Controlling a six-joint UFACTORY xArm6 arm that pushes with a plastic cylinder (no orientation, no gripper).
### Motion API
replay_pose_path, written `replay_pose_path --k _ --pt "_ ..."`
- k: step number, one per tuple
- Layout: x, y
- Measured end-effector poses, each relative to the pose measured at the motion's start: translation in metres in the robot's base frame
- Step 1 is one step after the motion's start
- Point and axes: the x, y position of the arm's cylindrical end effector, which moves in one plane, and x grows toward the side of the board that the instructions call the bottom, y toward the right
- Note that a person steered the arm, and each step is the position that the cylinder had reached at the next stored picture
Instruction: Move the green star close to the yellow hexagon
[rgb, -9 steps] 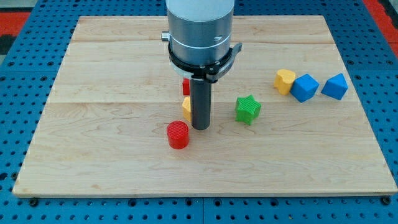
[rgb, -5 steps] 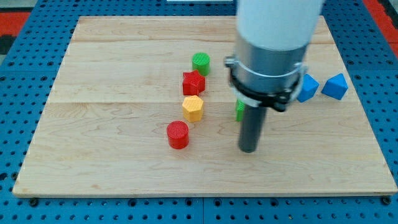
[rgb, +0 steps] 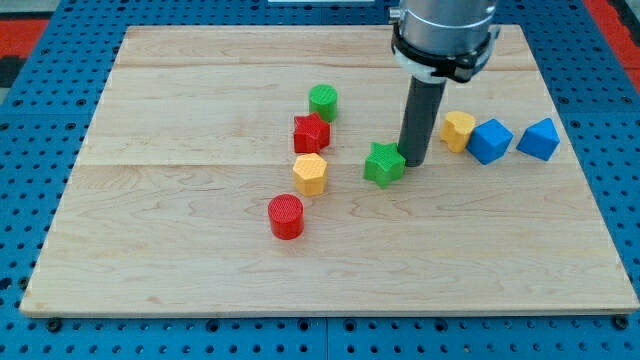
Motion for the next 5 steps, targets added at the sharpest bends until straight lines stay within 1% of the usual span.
replay_pose_path --k 1,2,3,5 --pt "0.008 -0.017" --pt "0.044 -0.043" --pt "0.060 -0.051" --pt "0.061 -0.052"
